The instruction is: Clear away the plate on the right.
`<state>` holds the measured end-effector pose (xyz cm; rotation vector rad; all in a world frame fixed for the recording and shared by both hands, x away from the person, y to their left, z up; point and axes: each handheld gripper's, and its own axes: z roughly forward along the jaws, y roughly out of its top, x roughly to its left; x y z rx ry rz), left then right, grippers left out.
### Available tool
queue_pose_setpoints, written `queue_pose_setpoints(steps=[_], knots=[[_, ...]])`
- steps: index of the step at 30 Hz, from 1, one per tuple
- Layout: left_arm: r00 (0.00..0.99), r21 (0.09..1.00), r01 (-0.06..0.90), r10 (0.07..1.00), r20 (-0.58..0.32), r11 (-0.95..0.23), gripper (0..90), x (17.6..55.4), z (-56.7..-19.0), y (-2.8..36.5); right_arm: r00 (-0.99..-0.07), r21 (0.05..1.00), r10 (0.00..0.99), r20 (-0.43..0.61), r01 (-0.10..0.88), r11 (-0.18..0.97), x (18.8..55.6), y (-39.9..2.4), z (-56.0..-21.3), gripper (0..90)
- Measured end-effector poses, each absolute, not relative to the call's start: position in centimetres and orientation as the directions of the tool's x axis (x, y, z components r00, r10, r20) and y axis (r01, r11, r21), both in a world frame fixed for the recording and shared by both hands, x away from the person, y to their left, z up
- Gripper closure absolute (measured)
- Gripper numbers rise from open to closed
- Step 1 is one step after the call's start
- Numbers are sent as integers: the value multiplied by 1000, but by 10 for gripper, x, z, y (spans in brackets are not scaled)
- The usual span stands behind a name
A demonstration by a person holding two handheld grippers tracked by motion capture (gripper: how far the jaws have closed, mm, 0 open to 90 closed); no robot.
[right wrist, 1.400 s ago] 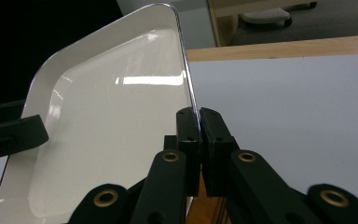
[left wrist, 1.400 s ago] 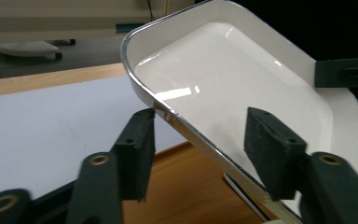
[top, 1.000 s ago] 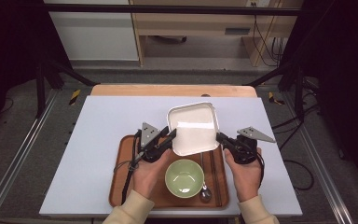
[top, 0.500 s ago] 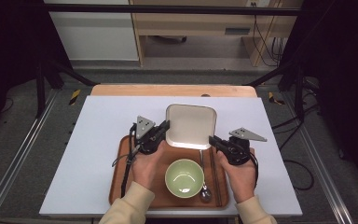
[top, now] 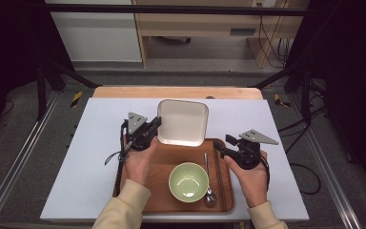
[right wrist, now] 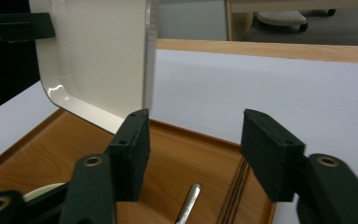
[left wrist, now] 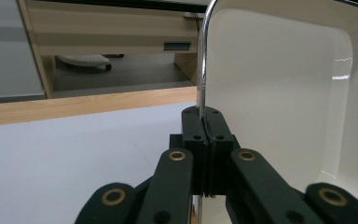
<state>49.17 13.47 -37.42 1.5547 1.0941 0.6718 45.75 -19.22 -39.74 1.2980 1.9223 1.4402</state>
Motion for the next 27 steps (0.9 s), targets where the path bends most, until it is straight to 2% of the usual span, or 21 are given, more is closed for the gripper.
queue_pose_setpoints(steps=[6, 10, 21, 27], knots=[[407, 956, 292, 905, -120, -5, 890, 490, -368, 154, -485, 918, 858, 168, 394, 43, 459, -198, -398, 213], [398, 957, 291, 910, -119, -1, 890, 489, -366, 164, -481, 928, 866, 137, 368, 58, 460, -201, -402, 138], [390, 953, 303, 913, -121, -4, 890, 483, -363, 181, -416, 951, 901, 121, 308, 14, 457, -221, -398, 81], [379, 953, 303, 918, -120, -1, 890, 482, -363, 193, -399, 952, 910, 113, 305, 16, 456, -233, -401, 86]])
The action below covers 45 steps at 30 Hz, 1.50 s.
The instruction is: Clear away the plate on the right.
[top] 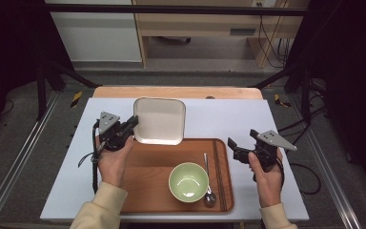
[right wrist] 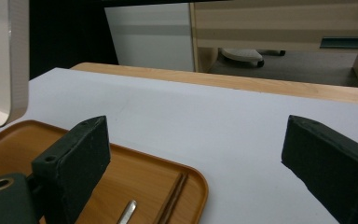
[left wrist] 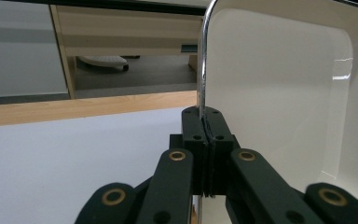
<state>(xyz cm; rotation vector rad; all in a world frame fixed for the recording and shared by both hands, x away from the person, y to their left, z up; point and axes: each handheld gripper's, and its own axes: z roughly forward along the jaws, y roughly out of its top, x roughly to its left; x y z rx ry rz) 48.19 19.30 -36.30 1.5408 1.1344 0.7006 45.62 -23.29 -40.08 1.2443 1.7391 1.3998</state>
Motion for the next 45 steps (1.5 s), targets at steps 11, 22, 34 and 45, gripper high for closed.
queue_pose_setpoints(steps=[11, 22, 34, 45], knots=[[358, 951, 310, 927, -114, -3, 890, 471, -362, 217, -344, 955, 937, 57, 293, 50, 452, -246, -408, 135], [338, 949, 315, 933, -122, 10, 890, 465, -360, 239, -350, 964, 936, -20, 241, 111, 444, -246, -410, 72], [324, 949, 317, 939, -116, 7, 890, 462, -359, 248, -362, 958, 932, -14, 261, 116, 439, -253, -415, 72], [330, 938, 347, 938, -102, -20, 890, 450, -367, 256, -341, 953, 940, 11, 288, 93, 433, -268, -420, 74]])
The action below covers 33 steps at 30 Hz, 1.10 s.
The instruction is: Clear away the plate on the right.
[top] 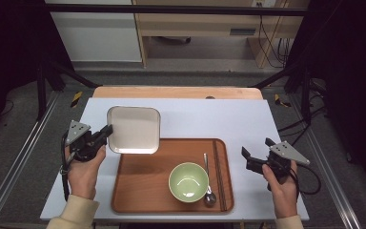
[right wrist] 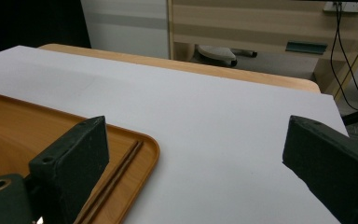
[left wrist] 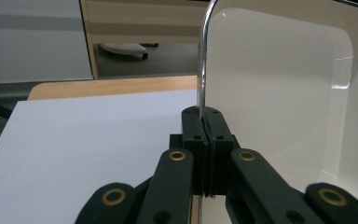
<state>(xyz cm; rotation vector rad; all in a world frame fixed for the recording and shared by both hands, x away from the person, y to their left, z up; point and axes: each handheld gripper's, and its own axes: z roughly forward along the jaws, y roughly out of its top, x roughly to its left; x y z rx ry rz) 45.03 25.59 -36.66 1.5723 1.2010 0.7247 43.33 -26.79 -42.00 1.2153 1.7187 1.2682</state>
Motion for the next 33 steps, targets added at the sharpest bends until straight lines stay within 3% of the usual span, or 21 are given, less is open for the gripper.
queue_pose_setpoints(steps=[17, 33], knots=[[370, 892, 446, 923, -104, -78, 890, 421, -405, 265, -341, 949, 939, 32, 306, 79, 430, -271, -422, 84], [423, 831, 541, 897, -130, -134, 890, 418, -428, 250, -365, 935, 929, 57, 346, 79, 433, -265, -427, 77]])
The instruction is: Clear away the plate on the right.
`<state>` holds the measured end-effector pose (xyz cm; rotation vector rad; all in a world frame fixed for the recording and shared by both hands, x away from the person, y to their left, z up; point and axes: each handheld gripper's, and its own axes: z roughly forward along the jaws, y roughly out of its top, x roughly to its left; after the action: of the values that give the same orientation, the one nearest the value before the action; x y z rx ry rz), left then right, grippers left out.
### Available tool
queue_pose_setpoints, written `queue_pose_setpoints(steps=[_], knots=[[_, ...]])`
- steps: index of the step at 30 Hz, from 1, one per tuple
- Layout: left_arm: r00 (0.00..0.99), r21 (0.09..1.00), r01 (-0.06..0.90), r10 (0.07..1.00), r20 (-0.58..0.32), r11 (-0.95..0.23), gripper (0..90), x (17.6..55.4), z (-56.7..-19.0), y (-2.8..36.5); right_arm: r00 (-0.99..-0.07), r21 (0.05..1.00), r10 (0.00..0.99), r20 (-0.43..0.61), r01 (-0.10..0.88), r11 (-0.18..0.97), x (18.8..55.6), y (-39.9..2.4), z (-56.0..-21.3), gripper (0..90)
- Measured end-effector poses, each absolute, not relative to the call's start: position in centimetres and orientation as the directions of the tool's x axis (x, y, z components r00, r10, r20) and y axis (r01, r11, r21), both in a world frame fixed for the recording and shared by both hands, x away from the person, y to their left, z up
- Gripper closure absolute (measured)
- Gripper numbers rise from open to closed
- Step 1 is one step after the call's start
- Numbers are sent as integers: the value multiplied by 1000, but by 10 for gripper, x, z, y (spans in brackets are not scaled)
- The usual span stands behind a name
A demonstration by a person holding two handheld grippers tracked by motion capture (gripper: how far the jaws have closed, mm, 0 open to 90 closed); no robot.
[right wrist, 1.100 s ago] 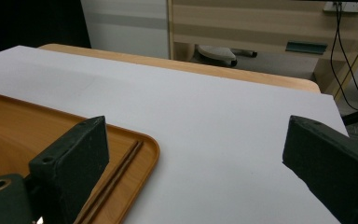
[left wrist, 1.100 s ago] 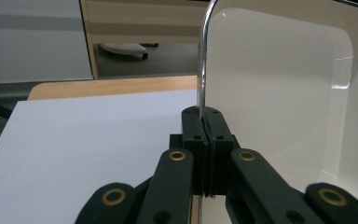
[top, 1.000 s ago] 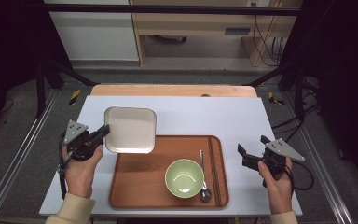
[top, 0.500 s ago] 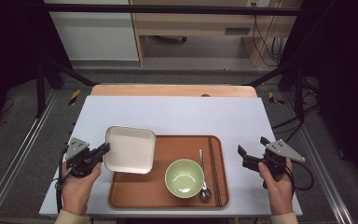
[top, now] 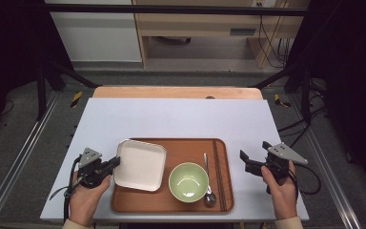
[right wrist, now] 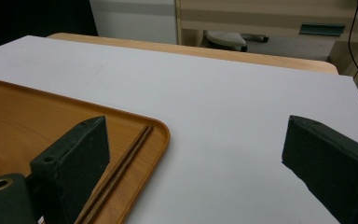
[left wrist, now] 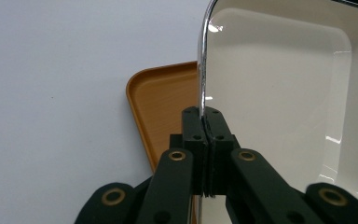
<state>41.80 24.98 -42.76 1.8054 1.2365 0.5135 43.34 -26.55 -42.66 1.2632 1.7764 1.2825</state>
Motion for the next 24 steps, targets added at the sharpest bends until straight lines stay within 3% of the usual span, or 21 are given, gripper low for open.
queue_pose_setpoints(steps=[14, 24], knots=[[430, 793, 591, 890, -151, -151, 888, 428, -430, 242, -374, 923, 922, 95, 380, 59, 437, -264, -431, 77], [381, 718, 691, 887, -261, -86, 887, 453, -439, 245, -383, 912, 918, 102, 404, 67, 440, -262, -435, 77]])
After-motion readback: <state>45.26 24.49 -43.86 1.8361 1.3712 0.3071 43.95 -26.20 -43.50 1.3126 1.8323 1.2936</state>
